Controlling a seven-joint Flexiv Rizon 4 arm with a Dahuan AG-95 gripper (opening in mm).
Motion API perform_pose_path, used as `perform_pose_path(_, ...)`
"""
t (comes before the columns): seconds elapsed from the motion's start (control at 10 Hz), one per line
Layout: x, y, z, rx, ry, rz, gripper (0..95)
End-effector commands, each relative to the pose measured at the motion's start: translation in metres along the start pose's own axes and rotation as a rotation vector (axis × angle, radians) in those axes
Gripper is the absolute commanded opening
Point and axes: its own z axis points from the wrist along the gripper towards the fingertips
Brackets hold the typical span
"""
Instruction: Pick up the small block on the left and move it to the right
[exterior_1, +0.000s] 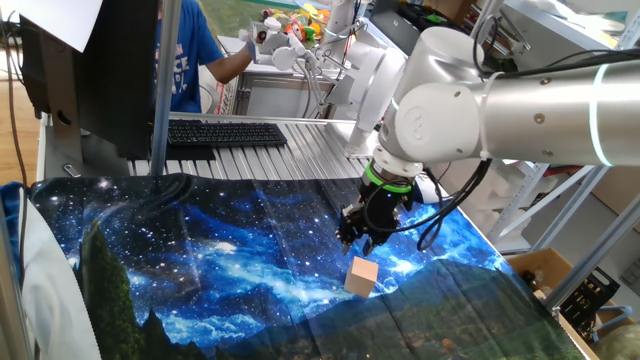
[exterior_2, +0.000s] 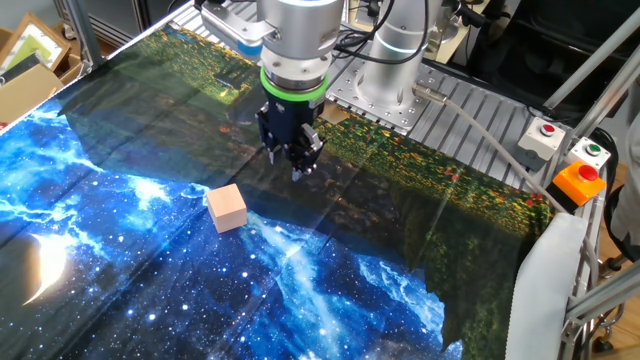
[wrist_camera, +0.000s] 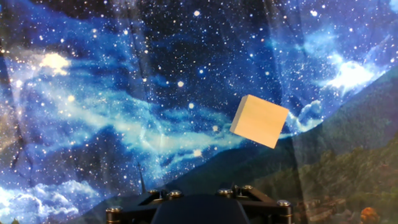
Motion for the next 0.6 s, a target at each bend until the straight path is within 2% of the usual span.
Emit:
perform_pose_path(0.1, -0.004, 0.000, 0.000, 0.036, -0.006, 0.015, 38.0)
perform_pose_path(0.2, -0.007, -0.001, -0.001, 0.064, -0.002, 0.031, 38.0)
perform_pose_path(0.4, -0.025, -0.010, -0.004, 0.079, 0.019, 0.077, 38.0)
perform_pose_path(0.6, -0.042, -0.033, -0.002, 0.084, 0.025, 0.084, 38.0)
